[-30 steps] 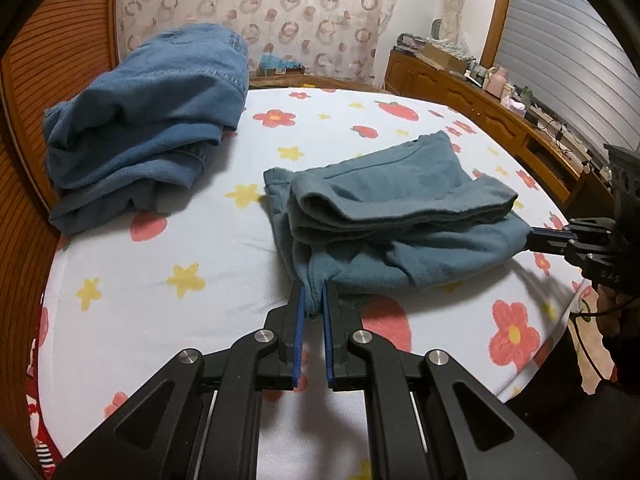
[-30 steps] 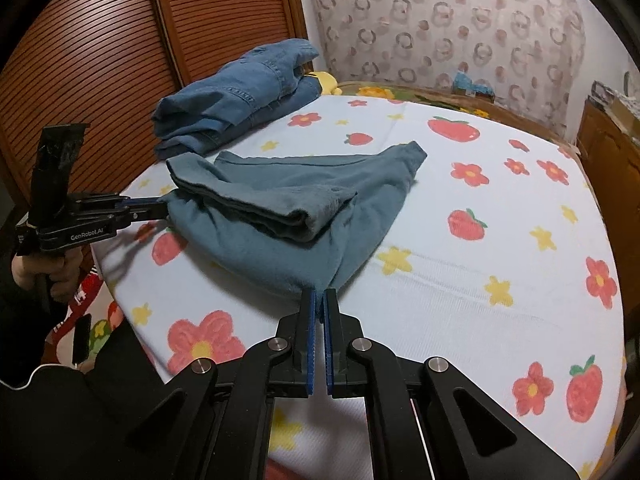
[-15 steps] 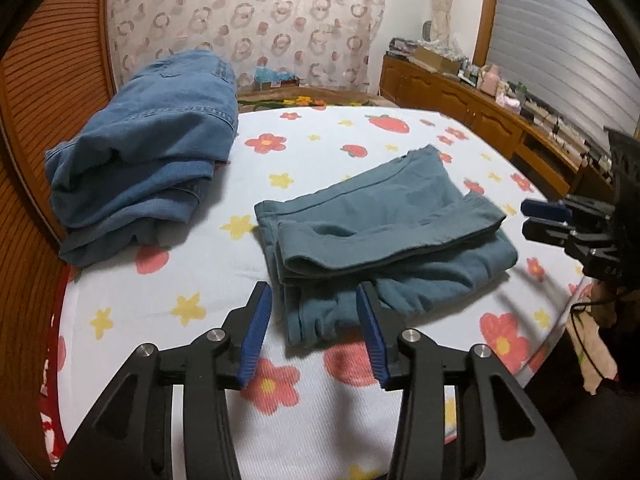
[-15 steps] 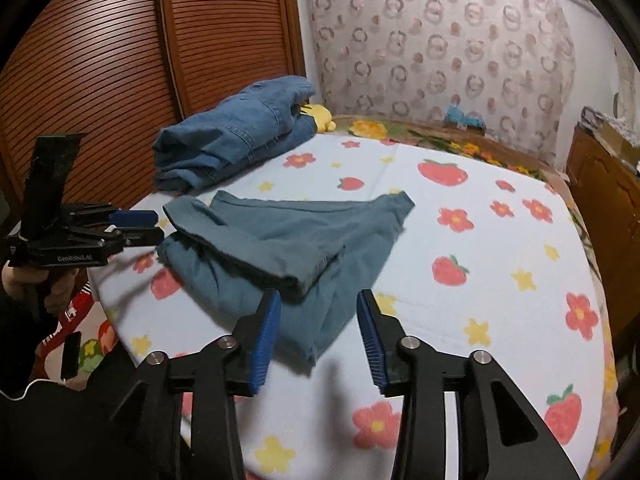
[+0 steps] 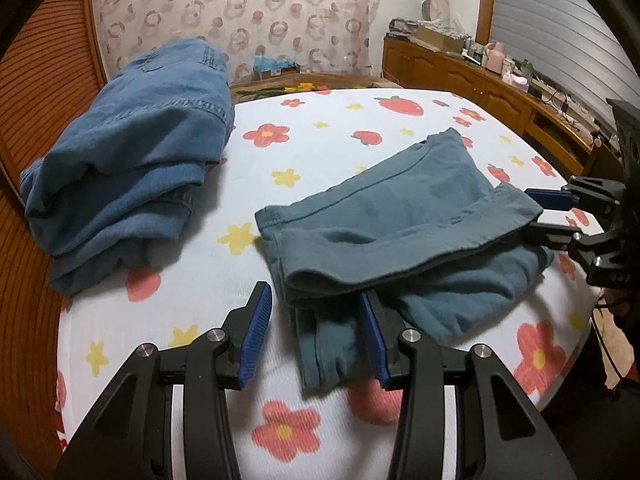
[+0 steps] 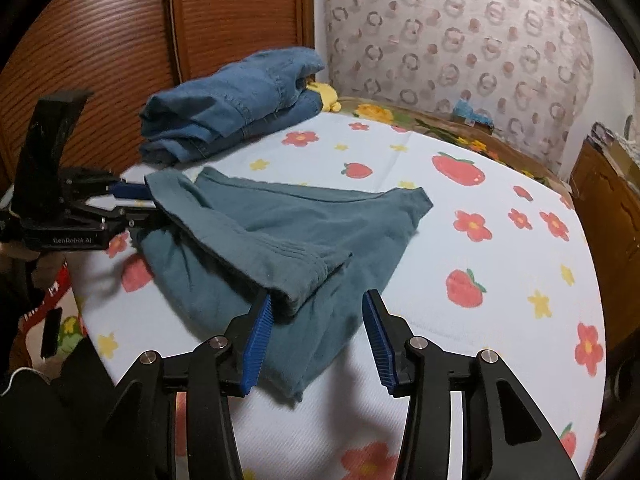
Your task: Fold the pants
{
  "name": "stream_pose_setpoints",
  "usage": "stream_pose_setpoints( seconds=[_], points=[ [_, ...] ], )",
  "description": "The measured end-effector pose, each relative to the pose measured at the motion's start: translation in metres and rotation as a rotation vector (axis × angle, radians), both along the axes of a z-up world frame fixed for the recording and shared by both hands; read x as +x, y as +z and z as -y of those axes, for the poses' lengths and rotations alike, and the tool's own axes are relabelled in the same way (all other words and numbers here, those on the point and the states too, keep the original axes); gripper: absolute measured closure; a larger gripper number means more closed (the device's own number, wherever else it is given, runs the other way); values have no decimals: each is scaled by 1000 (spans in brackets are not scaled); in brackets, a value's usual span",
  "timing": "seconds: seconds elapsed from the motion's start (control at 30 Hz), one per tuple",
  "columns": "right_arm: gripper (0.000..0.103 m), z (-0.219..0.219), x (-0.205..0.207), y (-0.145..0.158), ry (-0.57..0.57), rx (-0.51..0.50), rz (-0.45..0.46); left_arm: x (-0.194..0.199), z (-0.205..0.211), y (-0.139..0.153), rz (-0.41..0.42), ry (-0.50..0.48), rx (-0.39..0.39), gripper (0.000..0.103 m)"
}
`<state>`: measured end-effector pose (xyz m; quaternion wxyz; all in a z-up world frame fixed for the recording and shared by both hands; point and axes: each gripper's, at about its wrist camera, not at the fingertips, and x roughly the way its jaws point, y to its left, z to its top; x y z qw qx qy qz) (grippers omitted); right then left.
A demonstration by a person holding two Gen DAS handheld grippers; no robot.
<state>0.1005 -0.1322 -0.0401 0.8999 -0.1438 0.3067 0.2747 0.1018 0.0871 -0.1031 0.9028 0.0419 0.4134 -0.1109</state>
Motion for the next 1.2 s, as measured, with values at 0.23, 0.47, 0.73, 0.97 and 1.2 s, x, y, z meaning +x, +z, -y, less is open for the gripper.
stream_pose_setpoints(
  seconds=[0.23,0.47,0.73,0.97,1.2],
  points=[
    [55,-13,16,3,14,-60,27,23,-1,5,4,5,-7,58],
    [55,-7,43,21,-53,5,57,48,-13,6,-3,59,-31,58],
    [55,3,31,24,-44,78,55,37,-21,19,40,78,-63,58],
    [53,10,17,19,10,73,32,22,-25,28,68,73,-87,58],
    [53,-3,32,9,55,3,13,34,-19,17,37,34,-112,58]
  ],
)
